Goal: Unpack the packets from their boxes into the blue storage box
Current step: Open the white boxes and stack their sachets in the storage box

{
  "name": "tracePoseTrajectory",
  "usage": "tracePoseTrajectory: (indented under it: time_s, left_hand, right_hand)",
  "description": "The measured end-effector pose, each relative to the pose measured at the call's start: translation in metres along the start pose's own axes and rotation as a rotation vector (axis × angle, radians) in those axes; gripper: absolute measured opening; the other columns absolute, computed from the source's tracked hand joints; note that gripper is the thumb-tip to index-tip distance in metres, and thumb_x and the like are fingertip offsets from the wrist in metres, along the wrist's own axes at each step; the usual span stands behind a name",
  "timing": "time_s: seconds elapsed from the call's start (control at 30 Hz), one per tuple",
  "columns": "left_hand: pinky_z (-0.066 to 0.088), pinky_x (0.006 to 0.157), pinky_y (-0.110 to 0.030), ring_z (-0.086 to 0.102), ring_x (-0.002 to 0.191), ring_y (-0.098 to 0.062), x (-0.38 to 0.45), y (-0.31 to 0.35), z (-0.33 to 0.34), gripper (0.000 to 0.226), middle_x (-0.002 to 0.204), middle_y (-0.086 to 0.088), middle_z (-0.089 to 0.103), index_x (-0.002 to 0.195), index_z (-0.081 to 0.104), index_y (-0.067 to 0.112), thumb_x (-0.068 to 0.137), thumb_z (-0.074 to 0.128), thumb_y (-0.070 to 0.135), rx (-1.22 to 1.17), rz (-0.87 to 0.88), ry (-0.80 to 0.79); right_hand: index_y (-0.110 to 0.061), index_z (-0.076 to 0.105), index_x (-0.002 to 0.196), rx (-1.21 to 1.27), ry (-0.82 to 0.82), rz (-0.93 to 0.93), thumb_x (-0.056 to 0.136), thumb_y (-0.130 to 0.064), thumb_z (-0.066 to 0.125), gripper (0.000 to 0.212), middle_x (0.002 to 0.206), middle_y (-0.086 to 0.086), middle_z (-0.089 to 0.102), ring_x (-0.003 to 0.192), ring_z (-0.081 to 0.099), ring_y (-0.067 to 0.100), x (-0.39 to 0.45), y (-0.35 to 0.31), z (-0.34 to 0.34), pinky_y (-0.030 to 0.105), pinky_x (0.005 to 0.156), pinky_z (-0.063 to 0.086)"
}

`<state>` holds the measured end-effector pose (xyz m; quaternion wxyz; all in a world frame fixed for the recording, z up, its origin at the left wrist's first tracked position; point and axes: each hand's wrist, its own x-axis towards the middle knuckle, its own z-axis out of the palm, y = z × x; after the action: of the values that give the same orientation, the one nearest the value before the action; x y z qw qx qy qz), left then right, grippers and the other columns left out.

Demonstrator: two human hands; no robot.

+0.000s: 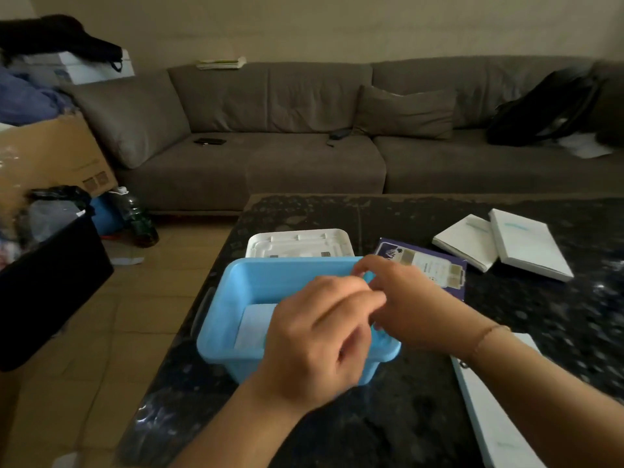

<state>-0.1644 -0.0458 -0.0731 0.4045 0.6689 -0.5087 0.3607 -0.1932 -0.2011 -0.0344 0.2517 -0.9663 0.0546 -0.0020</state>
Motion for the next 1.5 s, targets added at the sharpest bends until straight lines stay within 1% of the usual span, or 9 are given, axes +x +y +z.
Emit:
tracePoseTrajectory:
  time_s: [0.13, 0.3, 0.4, 0.67, 0.77, 0.9, 1.23, 1.37, 1.5]
  left_hand:
    - [0.054, 0.070, -0.033, 0.062, 0.082, -0.017, -0.033, 0.050, 0.043, 0.022, 0.108, 0.001, 0.059, 0.114, 0.061, 0.021, 0.092, 0.062, 0.024, -0.099, 0.288, -0.166]
    - [0.054, 0.056, -0.023, 0.059, 0.084, -0.010, -0.077, 0.076, 0.106, 0.037, 0.120, 0.007, 0.055, 0.116, 0.057, 0.029, 0.090, 0.055, 0.056, 0.059, 0.197, -0.629]
    - [0.054, 0.052, -0.022, 0.059, 0.080, -0.008, -0.094, 0.081, 0.125, 0.037, 0.119, 0.008, 0.056, 0.108, 0.062, 0.030, 0.085, 0.057, 0.058, 0.058, 0.142, -0.747]
    - [0.056, 0.064, -0.019, 0.064, 0.080, -0.001, -0.085, 0.103, 0.141, 0.011, 0.106, 0.013, 0.065, 0.095, 0.066, 0.029, 0.085, 0.070, 0.031, -0.184, -0.086, -0.434]
    - [0.055, 0.070, -0.011, 0.064, 0.093, 0.003, -0.062, 0.109, 0.145, 0.017, 0.106, 0.014, 0.066, 0.100, 0.063, 0.029, 0.097, 0.056, 0.043, -0.273, -0.298, -0.316]
    - [0.055, 0.071, -0.022, 0.064, 0.089, -0.007, -0.027, 0.108, 0.152, 0.023, 0.094, 0.014, 0.064, 0.094, 0.068, 0.022, 0.095, 0.053, 0.039, -0.332, -0.501, -0.207]
    - [0.046, 0.059, -0.012, 0.064, 0.075, -0.010, -0.001, 0.103, 0.156, 0.014, 0.080, 0.013, 0.065, 0.090, 0.068, 0.021, 0.092, 0.057, 0.030, -0.399, -0.618, -0.167]
    - [0.042, 0.057, -0.009, 0.059, 0.068, -0.007, 0.000, 0.105, 0.156, 0.013, 0.073, 0.014, 0.061, 0.089, 0.067, 0.021, 0.092, 0.057, 0.030, -0.406, -0.623, -0.186]
    - [0.045, 0.059, -0.009, 0.062, 0.073, -0.006, 0.001, 0.106, 0.155, 0.015, 0.076, 0.015, 0.063, 0.089, 0.068, 0.020, 0.091, 0.058, 0.031, -0.408, -0.625, -0.191]
  right_hand:
    - [-0.030, 0.052, 0.111, 0.288, 0.189, 0.070, 0.092, -0.009, 0.059, 0.029, 0.075, -0.005, 0.074, 0.064, 0.070, 0.004, -0.051, 0.033, -0.018, 0.030, 0.072, 0.059]
    - [-0.031, 0.055, 0.110, 0.409, 0.293, 0.201, 0.093, -0.011, 0.060, 0.027, 0.079, -0.006, 0.074, 0.068, 0.072, 0.006, -0.101, 0.074, -0.025, 0.026, 0.068, 0.060]
    - [-0.028, 0.057, 0.108, 0.442, 0.360, 0.226, 0.092, -0.007, 0.061, 0.026, 0.077, -0.003, 0.073, 0.067, 0.072, 0.008, -0.125, 0.094, -0.025, 0.028, 0.066, 0.060]
    - [-0.027, 0.061, 0.101, 0.541, 0.574, 0.209, 0.091, -0.006, 0.062, 0.023, 0.076, -0.003, 0.072, 0.064, 0.071, 0.011, -0.172, 0.130, -0.022, 0.035, 0.063, 0.061]
    - [-0.023, 0.066, 0.092, 0.383, 0.851, 0.108, 0.088, -0.005, 0.067, 0.019, 0.067, -0.009, 0.069, 0.061, 0.069, 0.008, -0.189, 0.138, -0.017, 0.027, 0.059, 0.057]
    - [-0.016, 0.071, 0.089, 0.131, 1.060, -0.038, 0.087, -0.017, 0.063, 0.008, 0.071, -0.011, 0.067, 0.058, 0.062, 0.003, -0.202, 0.144, -0.007, 0.021, 0.054, 0.049]
    - [-0.019, 0.073, 0.103, -0.186, 0.860, -0.043, 0.086, -0.025, 0.064, 0.019, 0.111, -0.011, 0.070, 0.062, 0.067, 0.008, -0.179, 0.157, 0.013, 0.024, 0.045, 0.051]
    - [-0.023, 0.067, 0.107, -0.341, 0.655, 0.057, 0.085, -0.039, 0.062, 0.028, 0.105, -0.011, 0.068, 0.050, 0.062, 0.012, -0.163, 0.157, 0.012, 0.022, 0.037, 0.042]
    - [-0.022, 0.071, 0.092, -0.407, 0.671, 0.042, 0.072, -0.025, 0.082, 0.023, 0.078, -0.009, 0.069, 0.041, 0.056, 0.015, -0.158, 0.161, 0.016, 0.023, 0.033, 0.040]
